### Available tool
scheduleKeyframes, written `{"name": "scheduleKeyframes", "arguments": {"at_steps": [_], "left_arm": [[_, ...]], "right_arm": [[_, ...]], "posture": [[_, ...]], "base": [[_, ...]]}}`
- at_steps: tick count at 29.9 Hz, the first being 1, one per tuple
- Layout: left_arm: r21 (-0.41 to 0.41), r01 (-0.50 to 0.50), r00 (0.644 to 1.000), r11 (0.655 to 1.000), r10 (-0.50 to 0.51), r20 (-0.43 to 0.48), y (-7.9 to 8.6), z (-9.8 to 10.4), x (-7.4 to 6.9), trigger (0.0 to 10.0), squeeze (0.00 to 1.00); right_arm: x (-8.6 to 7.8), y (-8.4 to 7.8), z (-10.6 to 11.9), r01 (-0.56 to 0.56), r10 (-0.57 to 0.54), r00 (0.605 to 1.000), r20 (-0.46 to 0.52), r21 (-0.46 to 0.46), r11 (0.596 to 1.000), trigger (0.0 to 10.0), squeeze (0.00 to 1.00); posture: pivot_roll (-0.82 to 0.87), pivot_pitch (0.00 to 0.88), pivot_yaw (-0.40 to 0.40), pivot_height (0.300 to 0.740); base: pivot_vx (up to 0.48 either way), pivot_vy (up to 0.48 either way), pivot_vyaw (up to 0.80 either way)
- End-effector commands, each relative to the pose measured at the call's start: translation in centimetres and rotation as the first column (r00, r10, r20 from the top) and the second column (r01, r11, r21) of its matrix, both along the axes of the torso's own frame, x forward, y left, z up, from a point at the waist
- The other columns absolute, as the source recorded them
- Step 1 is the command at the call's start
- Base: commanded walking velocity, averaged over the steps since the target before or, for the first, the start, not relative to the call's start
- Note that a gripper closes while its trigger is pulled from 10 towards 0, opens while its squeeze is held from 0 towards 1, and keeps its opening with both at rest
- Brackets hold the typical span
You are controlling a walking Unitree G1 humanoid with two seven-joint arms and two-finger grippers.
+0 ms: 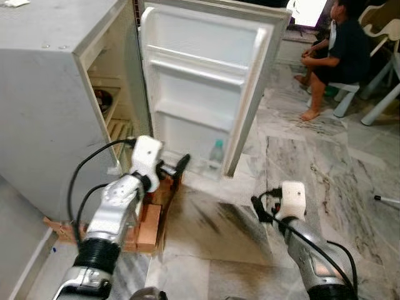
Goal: Restocking fridge
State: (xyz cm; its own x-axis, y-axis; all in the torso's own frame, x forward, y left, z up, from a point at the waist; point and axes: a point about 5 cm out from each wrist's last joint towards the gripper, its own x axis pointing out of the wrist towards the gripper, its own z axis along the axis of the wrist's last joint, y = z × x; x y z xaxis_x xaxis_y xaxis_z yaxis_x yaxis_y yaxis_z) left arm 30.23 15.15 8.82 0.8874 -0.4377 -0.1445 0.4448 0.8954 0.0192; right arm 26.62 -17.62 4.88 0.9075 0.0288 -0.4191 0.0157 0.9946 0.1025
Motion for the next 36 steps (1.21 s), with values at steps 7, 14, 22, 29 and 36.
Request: {"name": "scheduleKeyframes", "arguments": {"at_steps": [7, 14, 22, 29, 36], "left_arm": [[0.016, -0.122, 0.992, 0.992, 0.123, -0.026, 1.5, -0.6, -1.9, 10.0, 0.00], [0.032, -0.108, 0.994, 0.994, 0.109, -0.028, 0.7, -0.9, -2.0, 10.0, 0.00], [0.087, -0.074, 0.997, 0.994, 0.073, 0.014, 0.4, -0.2, -1.2, 10.0, 0.00], [0.200, 0.010, 0.998, 0.980, -0.021, 0.052, 1.1, 1.2, -2.1, 10.0, 0.00], [0.253, 0.005, 0.996, 0.967, -0.027, 0.083, 1.4, 2.9, -3.7, 10.0, 0.00]], "right_arm": [[0.9, -0.4, 1.8, 0.047, -0.046, 0.991, 0.124, -0.007, 0.999, 10.0, 0.00], [1.5, -0.1, 2.4, 0.046, -0.047, 0.985, 0.168, 0.011, 0.999, 10.0, 0.00], [1.7, -0.3, 2.6, 0.062, -0.061, 0.982, 0.180, 0.002, 0.998, 10.0, 0.00], [2.2, 0.3, 3.3, 0.030, -0.026, 0.977, 0.214, -0.017, 0.999, 10.0, 0.00], [2.8, 0.4, 4.2, 0.025, -0.016, 0.968, 0.251, -0.030, 0.999, 10.0, 0.00]], "posture": [[0.06, 0.000, -0.060, 0.740], [0.05, 0.000, -0.057, 0.740], [0.04, 0.000, -0.060, 0.740], [0.05, 0.000, -0.060, 0.740], [0.08, 0.000, -0.077, 0.740]], "base": [[0.000, -0.429, 0.00], [0.324, -0.347, 0.00], [0.361, -0.312, -0.70], [0.372, -0.299, -0.80], [0.373, -0.298, -0.80]]}}
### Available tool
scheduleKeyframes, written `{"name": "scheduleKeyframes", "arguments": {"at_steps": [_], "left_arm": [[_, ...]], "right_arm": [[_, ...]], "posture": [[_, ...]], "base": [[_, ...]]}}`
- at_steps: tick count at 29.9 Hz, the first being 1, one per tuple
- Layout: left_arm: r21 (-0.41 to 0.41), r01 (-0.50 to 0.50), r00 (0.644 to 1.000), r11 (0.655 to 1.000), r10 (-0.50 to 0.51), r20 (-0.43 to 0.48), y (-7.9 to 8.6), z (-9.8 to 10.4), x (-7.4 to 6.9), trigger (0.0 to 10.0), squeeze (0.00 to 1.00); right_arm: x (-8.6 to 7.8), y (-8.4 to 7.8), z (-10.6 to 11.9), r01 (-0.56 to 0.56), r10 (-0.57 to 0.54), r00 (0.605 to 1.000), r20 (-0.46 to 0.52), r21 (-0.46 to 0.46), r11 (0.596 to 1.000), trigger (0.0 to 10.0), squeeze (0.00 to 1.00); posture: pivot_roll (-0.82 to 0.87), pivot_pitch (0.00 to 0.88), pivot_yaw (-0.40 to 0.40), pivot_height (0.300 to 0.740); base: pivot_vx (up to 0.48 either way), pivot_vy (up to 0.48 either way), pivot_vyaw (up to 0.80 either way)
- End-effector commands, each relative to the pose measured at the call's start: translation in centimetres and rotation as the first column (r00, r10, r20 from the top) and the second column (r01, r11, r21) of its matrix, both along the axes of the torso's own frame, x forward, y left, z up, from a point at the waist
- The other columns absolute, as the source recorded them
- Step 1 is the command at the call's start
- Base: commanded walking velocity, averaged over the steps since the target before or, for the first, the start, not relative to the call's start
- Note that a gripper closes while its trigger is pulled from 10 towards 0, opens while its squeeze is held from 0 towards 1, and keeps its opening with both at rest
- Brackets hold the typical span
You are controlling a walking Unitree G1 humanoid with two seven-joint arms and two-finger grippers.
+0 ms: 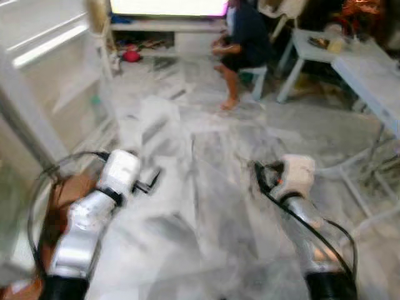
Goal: Restocking fridge
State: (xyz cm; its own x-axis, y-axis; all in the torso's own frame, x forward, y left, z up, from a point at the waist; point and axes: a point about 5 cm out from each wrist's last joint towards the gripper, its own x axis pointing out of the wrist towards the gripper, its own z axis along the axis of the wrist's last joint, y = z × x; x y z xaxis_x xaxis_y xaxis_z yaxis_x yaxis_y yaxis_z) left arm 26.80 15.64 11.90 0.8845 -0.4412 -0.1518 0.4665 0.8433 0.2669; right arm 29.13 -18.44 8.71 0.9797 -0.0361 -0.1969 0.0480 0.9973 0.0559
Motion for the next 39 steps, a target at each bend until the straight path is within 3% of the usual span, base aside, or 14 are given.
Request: {"name": "scheduleKeyframes", "arguments": {"at_steps": [1, 4, 10, 14, 21, 34, 39], "left_arm": [[0.010, -0.013, 1.000, 1.000, 0.013, -0.009, 0.6, -0.5, -0.7, 10.0, 0.00], [-0.034, -0.061, 0.998, 0.998, 0.060, -0.031, 0.3, -1.5, -0.9, 10.0, 0.00], [-0.201, -0.237, 0.970, 0.951, 0.220, -0.103, 0.4, -2.4, -1.3, 10.0, 0.00], [-0.159, -0.285, 0.958, 0.945, 0.285, -0.025, 1.0, -2.3, -0.9, 10.0, 0.00], [-0.189, -0.326, 0.941, 0.926, 0.336, 0.024, 0.8, -1.7, 0.5, 10.0, 0.00], [-0.218, -0.346, 0.932, 0.913, 0.361, 0.035, 1.7, -1.3, 1.2, 10.0, 0.00], [-0.228, -0.355, 0.928, 0.907, 0.372, 0.033, 2.3, -1.4, 1.3, 10.0, 0.00]], "right_arm": [[0.3, 1.5, 0.3, -0.035, 0.035, 0.999, 0.019, 0.017, 0.999, 10.0, 0.00], [0.1, 1.8, 0.4, -0.033, 0.032, 0.999, 0.024, 0.020, 0.999, 10.0, 0.00], [-0.2, 1.1, 0.7, 0.008, -0.006, 0.999, 0.051, -0.045, 0.999, 10.0, 0.00], [-0.1, 0.9, 0.9, -0.002, 0.010, 0.998, 0.066, -0.123, 0.992, 10.0, 0.00], [0.2, 1.1, 2.4, 0.006, 0.010, 0.990, 0.142, -0.112, 0.994, 10.0, 0.00], [0.0, 0.7, 3.5, 0.027, -0.003, 0.980, 0.198, -0.117, 0.993, 10.0, 0.00], [-0.3, 1.0, 3.3, 0.010, 0.018, 0.979, 0.204, -0.137, 0.991, 10.0, 0.00]], "posture": [[0.07, 0.000, -0.074, 0.740], [0.05, 0.000, -0.069, 0.740], [0.04, 0.000, -0.060, 0.740], [0.05, 0.000, -0.063, 0.740], [0.03, 0.000, -0.064, 0.740], [0.01, 0.000, -0.054, 0.740], [0.01, 0.000, -0.056, 0.740]], "base": [[0.382, -0.285, -0.80], [0.472, 0.000, -0.80], [0.480, 0.000, -0.80], [0.480, 0.000, -0.80], [0.480, 0.000, -0.80], [0.474, 0.000, -0.80], [0.421, 0.146, 0.00]]}}
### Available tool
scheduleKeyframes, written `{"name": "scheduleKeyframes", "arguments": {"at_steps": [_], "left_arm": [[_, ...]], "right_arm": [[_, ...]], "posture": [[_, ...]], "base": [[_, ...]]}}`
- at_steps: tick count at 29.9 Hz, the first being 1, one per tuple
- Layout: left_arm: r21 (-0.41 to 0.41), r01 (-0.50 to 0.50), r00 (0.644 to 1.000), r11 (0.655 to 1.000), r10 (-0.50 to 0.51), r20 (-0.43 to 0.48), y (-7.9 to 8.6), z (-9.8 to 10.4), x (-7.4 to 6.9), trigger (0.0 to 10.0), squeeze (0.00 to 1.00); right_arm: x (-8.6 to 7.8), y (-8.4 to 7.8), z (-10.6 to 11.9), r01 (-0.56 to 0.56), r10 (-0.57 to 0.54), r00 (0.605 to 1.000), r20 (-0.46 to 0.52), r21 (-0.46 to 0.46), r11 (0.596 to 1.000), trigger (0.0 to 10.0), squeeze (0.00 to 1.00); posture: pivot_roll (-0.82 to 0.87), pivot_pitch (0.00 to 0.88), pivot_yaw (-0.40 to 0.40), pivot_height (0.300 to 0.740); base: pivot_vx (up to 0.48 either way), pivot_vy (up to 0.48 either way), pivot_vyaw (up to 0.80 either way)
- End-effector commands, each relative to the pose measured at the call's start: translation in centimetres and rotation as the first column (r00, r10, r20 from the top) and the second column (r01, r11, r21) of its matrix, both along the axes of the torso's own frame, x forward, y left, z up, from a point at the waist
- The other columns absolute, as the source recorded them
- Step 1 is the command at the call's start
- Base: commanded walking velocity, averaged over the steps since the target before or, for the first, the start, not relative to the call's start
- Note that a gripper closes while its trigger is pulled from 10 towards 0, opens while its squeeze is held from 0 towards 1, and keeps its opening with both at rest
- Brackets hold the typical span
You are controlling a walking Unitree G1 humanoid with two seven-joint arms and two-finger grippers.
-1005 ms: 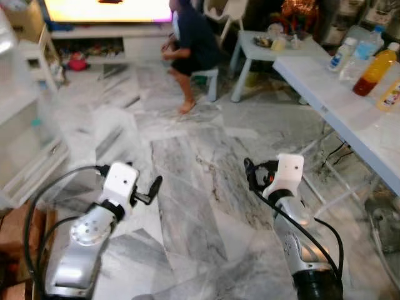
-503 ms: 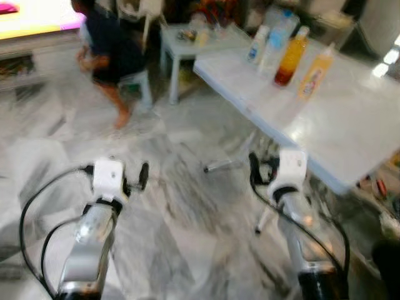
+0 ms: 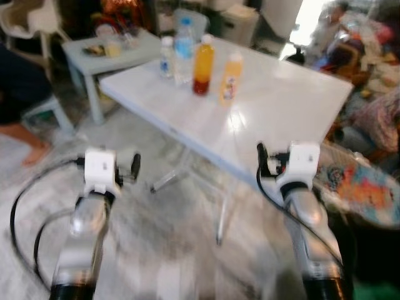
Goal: Restocking fridge
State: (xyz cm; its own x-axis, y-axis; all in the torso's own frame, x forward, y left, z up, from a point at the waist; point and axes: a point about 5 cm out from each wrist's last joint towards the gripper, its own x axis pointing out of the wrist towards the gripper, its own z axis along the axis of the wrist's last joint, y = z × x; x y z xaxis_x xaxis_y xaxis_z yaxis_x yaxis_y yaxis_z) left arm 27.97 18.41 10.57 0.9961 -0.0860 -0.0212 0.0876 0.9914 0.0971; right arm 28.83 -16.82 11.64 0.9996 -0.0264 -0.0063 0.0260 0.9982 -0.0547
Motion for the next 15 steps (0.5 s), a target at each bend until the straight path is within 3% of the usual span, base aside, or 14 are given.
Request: {"name": "scheduleKeyframes", "arguments": {"at_steps": [1, 7, 15], "left_arm": [[-0.018, 0.007, 1.000, 1.000, -0.007, 0.002, -0.45, -0.09, 0.12, 10.0, 0.00], [-0.030, -0.001, 1.000, 1.000, 0.001, 0.010, -0.31, -0.03, 0.36, 10.0, 0.00], [-0.039, 0.005, 1.000, 0.999, -0.004, 0.021, 0.00, 0.07, 0.56, 10.0, 0.00]], "right_arm": [[0.00, -0.63, 0.47, 0.015, -0.014, 1.000, 0.023, -0.023, 1.000, 10.0, 0.00], [0.16, -0.61, 0.71, 0.010, -0.009, 0.999, 0.032, -0.025, 1.000, 10.0, 0.00], [-0.08, -0.66, 0.66, 0.010, -0.009, 0.999, 0.033, -0.032, 0.999, 10.0, 0.00]], "posture": [[0.01, 0.000, -0.055, 0.740], [0.00, 0.000, -0.055, 0.740], [0.01, 0.000, -0.056, 0.740]], "base": [[0.364, 0.315, 0.00], [0.312, 0.362, 0.00], [0.000, 0.443, 0.00]]}}
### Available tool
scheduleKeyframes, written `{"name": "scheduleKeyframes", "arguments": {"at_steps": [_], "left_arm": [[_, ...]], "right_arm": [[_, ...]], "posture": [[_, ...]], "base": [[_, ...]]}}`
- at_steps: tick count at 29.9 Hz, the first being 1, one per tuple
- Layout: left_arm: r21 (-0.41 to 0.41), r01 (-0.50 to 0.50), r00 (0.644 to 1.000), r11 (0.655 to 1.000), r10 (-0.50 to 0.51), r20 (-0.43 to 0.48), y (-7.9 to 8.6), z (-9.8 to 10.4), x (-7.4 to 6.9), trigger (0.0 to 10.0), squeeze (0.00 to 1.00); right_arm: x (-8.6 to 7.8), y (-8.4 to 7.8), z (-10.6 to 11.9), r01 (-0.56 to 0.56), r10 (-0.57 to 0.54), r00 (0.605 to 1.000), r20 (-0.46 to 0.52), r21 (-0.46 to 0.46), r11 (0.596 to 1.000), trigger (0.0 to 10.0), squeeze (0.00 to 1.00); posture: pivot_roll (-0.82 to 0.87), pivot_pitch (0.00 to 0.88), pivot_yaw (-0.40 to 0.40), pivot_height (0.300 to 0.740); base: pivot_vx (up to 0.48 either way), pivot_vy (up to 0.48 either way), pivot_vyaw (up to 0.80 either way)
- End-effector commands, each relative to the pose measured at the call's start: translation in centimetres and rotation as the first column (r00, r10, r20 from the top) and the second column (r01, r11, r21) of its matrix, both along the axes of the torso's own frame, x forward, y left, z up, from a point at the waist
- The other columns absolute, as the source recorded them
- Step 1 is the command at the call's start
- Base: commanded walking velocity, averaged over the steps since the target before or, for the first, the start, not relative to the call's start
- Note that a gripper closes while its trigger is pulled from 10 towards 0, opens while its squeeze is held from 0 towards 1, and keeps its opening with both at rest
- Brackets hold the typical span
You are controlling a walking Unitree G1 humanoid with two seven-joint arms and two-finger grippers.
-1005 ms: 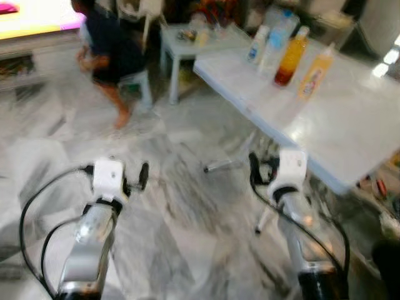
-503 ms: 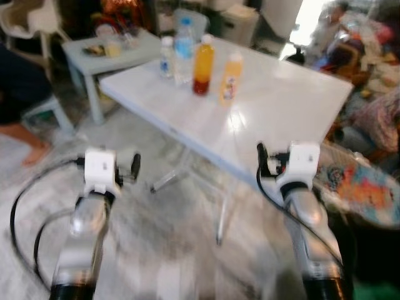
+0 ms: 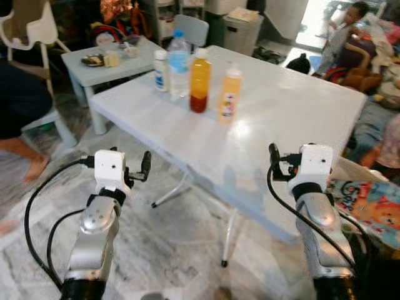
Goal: Restocking fridge
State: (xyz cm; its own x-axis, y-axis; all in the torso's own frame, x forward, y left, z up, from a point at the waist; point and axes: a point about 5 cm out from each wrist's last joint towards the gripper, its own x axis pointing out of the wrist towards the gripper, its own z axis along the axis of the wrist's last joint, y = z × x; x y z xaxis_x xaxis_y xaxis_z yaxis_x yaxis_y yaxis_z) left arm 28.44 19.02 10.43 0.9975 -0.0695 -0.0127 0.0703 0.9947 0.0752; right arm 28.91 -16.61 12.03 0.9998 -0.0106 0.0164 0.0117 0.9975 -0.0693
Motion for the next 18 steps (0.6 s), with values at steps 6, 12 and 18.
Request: {"name": "scheduleKeyframes", "arguments": {"at_steps": [6, 12, 18], "left_arm": [[0.008, 0.055, 0.998, 0.998, -0.055, 0.026, -0.66, 0.28, 0.14, 10.0, 0.00], [0.006, 0.074, 0.997, 0.997, -0.074, 0.034, -0.71, 0.37, 0.28, 10.0, 0.00], [0.011, 0.099, 0.994, 0.995, -0.099, 0.043, -1.25, 0.43, 0.15, 10.0, 0.00]], "right_arm": [[-0.23, -0.78, 0.12, 0.023, -0.023, 1.000, 0.008, -0.012, 1.000, 10.0, 0.00], [-0.04, -0.59, -0.03, 0.022, -0.022, 1.000, -0.001, -0.006, 1.000, 10.0, 0.00], [0.00, -0.58, -0.08, 0.022, -0.022, 1.000, -0.002, -0.015, 1.000, 10.0, 0.00]], "posture": [[0.01, 0.000, -0.057, 0.740], [0.01, 0.000, -0.056, 0.740], [0.01, 0.000, -0.054, 0.740]], "base": [[0.000, 0.476, 0.00], [0.000, 0.436, -0.53], [0.296, 0.335, -0.80]]}}
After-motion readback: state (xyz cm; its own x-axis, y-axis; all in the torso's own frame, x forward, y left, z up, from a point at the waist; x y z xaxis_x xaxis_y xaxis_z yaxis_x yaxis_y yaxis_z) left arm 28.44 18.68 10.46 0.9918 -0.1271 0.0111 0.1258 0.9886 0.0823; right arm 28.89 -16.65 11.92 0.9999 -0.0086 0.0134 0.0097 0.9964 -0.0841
